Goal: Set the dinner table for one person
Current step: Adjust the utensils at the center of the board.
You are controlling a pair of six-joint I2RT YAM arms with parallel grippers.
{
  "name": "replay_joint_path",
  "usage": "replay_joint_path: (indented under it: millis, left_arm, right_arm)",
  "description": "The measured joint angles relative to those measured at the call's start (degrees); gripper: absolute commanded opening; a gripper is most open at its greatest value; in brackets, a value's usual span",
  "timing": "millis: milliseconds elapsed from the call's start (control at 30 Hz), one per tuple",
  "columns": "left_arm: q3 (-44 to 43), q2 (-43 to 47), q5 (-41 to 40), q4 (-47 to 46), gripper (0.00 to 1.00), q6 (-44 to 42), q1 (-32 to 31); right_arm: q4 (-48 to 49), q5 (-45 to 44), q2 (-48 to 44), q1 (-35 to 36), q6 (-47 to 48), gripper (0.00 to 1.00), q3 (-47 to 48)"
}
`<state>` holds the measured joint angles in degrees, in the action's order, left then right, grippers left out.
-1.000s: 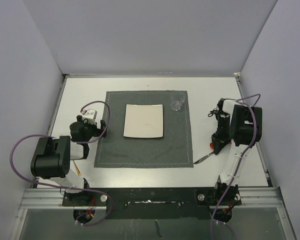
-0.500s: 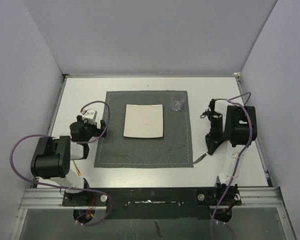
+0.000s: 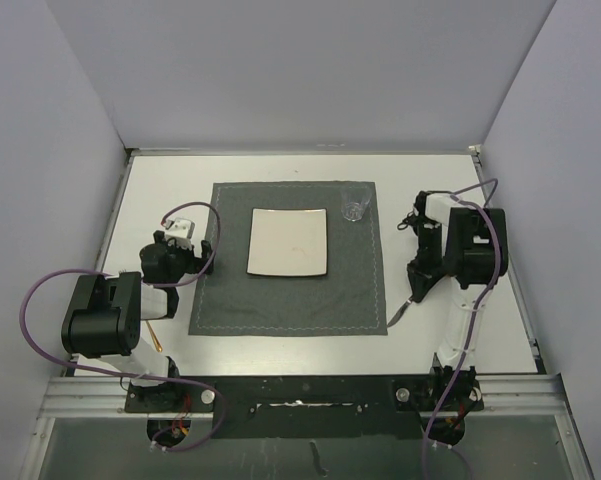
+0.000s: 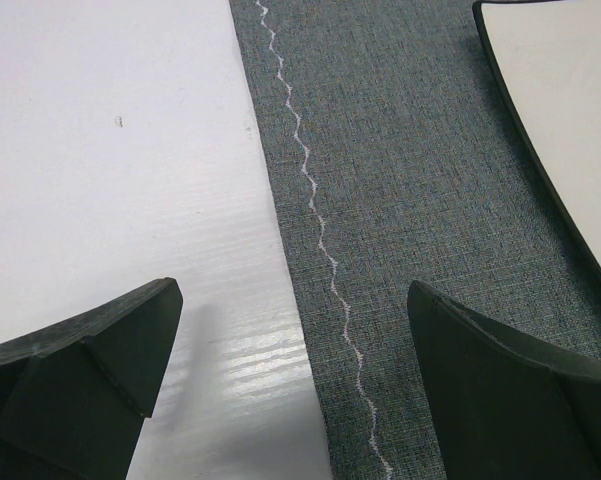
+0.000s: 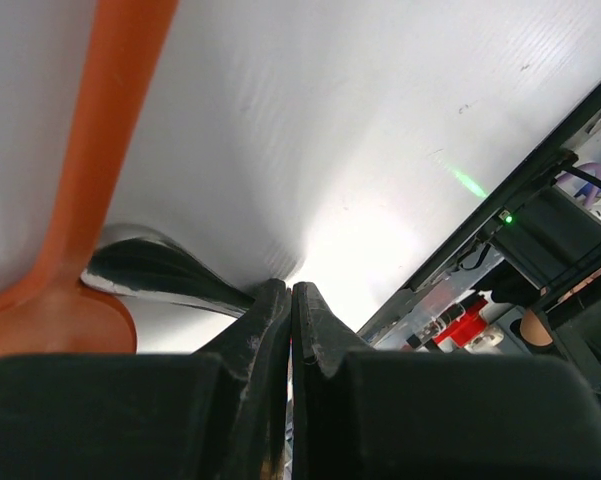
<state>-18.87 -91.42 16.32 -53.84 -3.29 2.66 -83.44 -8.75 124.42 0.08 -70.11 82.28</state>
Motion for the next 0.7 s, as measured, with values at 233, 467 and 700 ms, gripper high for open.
replay_joint_path:
  millis: [233, 467, 700]
  left_arm:
    - [0.0, 0.0, 0.0, 0.0, 0.98, 0.0, 0.0]
    - [0.0, 0.0, 0.0, 0.0, 0.98, 0.0, 0.0]
    - [0.0, 0.0, 0.0, 0.0, 0.98, 0.0, 0.0]
  right_arm:
    - [-1.2, 0.5, 1.8, -0.5, 0.2, 0.0, 3.3]
    - [-0.5, 1.1, 2.0, -2.4, 0.7, 0.0, 5.2]
    - [0.0, 1.0, 2.0, -4.2, 1.3, 0.0, 6.9]
